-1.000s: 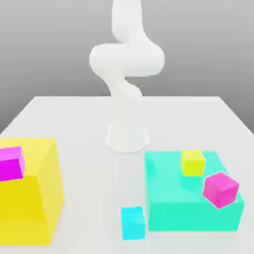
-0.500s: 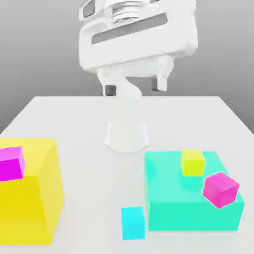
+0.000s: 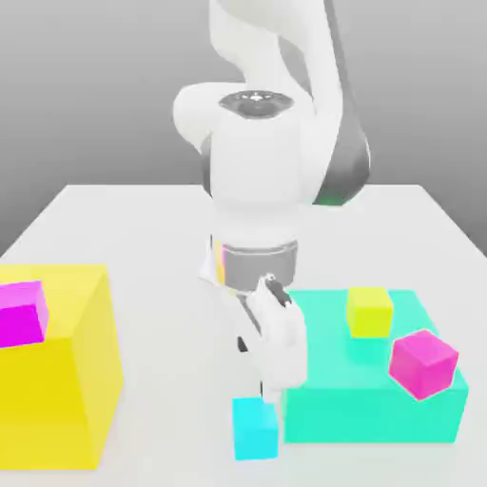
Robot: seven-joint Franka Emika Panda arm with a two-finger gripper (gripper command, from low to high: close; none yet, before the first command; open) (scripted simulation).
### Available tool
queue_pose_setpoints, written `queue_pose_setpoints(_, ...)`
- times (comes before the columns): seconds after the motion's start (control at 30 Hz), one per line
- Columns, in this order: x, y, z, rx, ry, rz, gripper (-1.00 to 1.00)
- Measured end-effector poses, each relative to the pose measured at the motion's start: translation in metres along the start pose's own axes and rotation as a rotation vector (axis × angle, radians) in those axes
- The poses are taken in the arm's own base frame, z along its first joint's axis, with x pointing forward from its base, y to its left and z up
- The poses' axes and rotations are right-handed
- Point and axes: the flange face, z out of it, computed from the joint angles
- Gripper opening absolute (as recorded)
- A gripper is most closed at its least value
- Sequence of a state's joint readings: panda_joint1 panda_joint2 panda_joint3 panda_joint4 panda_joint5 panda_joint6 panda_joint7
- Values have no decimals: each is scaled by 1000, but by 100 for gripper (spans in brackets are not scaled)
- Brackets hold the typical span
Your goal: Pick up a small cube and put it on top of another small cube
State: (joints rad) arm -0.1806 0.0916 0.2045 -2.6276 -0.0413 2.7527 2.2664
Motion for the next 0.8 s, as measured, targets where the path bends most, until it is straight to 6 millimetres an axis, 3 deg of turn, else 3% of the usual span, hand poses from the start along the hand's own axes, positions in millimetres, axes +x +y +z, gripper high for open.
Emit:
queue_pose_setpoints(0.2,6,8,70,-25,25,64,0)
queue_pose_setpoints(0.23,7,9,80,-26,25,64,-100)
queue_pose_setpoints(0.43,7,10,85,-24,23,65,-100)
queue_pose_setpoints(0.5,6,9,75,-24,23,65,-100)
queue_pose_setpoints(0.67,5,6,28,-24,24,69,-100)
queue_pose_setpoints(0.8,-8,-7,16,-35,10,26,-100)
